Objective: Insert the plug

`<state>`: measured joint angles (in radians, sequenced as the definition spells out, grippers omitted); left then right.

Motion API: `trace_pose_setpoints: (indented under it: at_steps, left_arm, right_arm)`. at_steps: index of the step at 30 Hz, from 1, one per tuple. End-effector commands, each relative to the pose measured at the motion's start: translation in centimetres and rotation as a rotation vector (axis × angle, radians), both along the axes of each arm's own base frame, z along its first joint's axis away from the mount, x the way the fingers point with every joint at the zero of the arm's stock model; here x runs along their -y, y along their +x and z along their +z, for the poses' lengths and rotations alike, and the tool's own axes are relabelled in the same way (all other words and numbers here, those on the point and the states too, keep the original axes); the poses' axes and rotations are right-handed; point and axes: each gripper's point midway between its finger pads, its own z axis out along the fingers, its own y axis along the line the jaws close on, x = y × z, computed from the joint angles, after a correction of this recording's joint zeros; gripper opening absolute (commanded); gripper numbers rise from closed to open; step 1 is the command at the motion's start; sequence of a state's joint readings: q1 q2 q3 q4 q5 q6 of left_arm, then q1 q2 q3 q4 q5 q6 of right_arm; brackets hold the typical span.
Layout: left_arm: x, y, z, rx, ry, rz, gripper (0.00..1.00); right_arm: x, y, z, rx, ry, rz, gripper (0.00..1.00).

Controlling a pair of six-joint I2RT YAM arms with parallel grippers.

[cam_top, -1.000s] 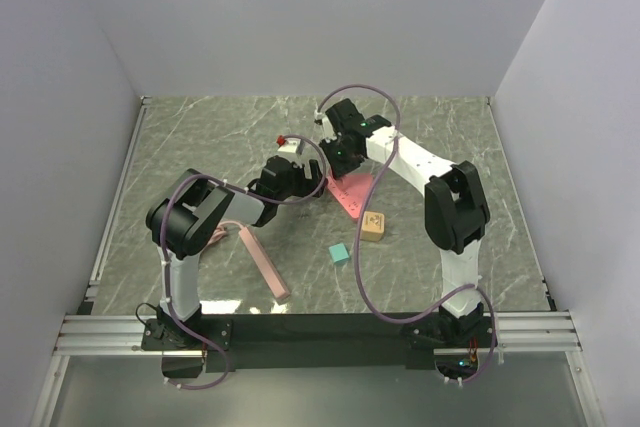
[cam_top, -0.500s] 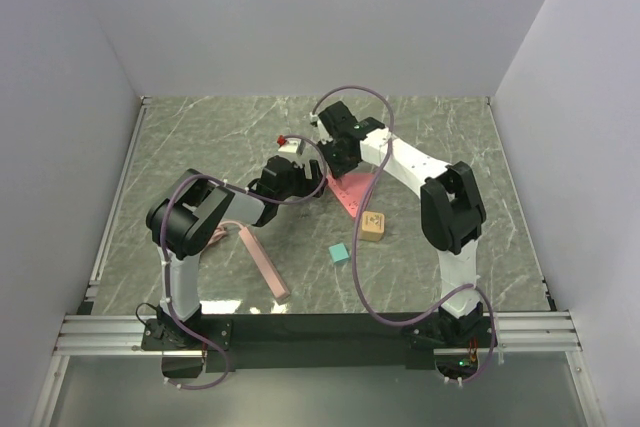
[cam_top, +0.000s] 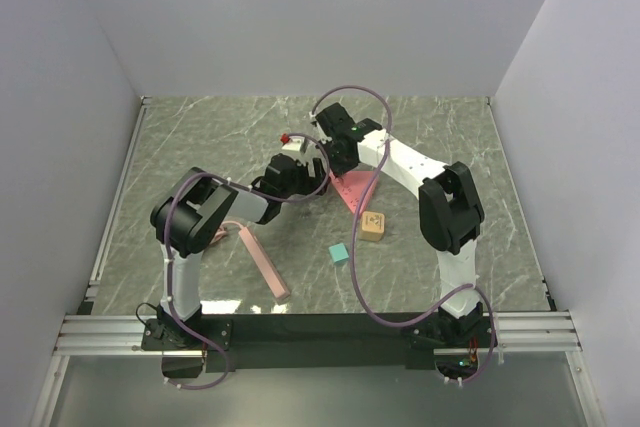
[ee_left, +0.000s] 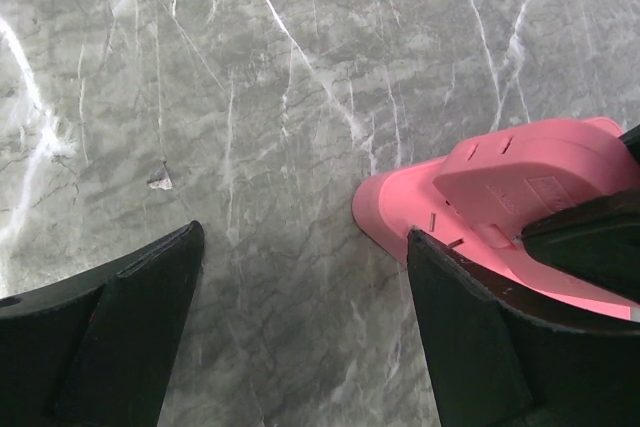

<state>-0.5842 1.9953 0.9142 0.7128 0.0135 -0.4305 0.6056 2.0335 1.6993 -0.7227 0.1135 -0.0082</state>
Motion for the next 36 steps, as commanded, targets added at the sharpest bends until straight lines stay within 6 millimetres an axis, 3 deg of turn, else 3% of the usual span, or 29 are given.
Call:
trace_pose_setpoints:
  at_steps: [1,13,36]
  left_arm:
    - [0.5,-0.6,-1.6,-0.049,0.023,-0.024,0.89]
    - [0.5,-0.5,-1.0,-0.036,0.029,-0.023,0.88]
    - [0.2,-1.2,-0.1,-0.013,0.027,-0.032,0.88]
  right_arm:
    - [1.2,-0.2,-2.4,-0.032,-0.070,-0.028,0.00]
    - [2.7,0.3,-3.5,-0.062,-0.043,-0.103,0.00]
    - [8.1,1.3,-4.8,-0.092,-0.094,-0.267,0.00]
